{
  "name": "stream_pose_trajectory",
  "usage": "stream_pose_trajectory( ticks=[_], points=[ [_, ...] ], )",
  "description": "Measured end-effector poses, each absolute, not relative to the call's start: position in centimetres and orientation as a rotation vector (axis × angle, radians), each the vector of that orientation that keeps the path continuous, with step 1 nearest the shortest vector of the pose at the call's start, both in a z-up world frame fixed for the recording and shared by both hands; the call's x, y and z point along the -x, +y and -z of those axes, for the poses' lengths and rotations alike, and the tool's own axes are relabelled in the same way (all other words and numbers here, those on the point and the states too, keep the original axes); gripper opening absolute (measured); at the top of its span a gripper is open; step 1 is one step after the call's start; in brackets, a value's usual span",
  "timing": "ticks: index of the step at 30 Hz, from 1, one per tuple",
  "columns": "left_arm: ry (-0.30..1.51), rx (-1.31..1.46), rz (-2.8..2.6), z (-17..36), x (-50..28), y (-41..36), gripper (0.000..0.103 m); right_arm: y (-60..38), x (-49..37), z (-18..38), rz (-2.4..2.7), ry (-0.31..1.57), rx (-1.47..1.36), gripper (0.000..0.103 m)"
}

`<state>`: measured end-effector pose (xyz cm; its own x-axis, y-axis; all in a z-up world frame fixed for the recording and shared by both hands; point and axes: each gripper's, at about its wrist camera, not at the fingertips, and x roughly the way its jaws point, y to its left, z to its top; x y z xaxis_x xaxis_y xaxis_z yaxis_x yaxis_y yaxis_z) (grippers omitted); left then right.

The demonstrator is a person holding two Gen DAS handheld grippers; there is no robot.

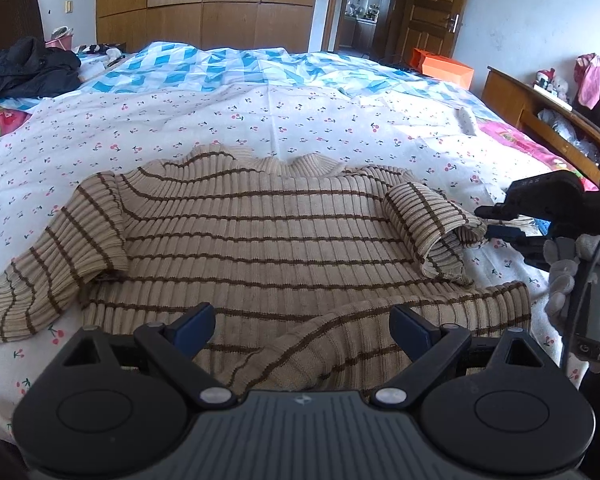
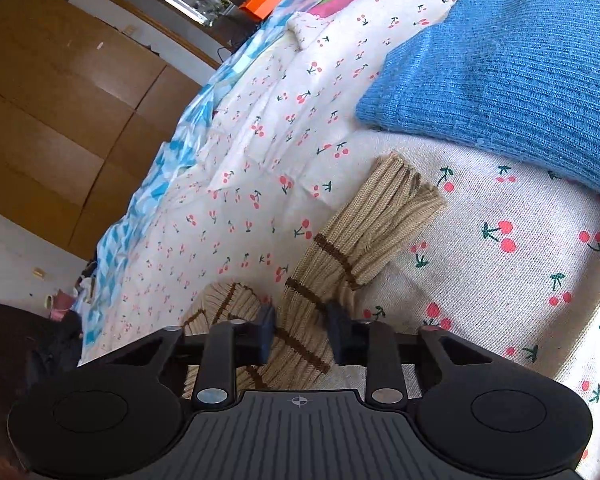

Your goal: Fold small clothes

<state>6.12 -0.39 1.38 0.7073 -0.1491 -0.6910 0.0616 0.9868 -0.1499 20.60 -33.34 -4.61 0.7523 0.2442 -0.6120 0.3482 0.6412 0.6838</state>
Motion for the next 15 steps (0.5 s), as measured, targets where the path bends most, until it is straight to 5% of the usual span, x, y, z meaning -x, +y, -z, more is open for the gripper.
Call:
stream_pose_trajectory(
  ticks=[6, 15],
  points=[
    [0.75, 0.163, 0.112, -1.9, -5.5, 1.1, 0.098, -31.0, -20.2, 0.3, -0.038, 0.687, -0.788, 0.009],
    [0.729, 0.222, 0.06, -2.0, -4.0, 3.8, 0.098, -15.5, -20.8, -5.1, -0.482, 0.704, -0.458, 0.007]
  ],
)
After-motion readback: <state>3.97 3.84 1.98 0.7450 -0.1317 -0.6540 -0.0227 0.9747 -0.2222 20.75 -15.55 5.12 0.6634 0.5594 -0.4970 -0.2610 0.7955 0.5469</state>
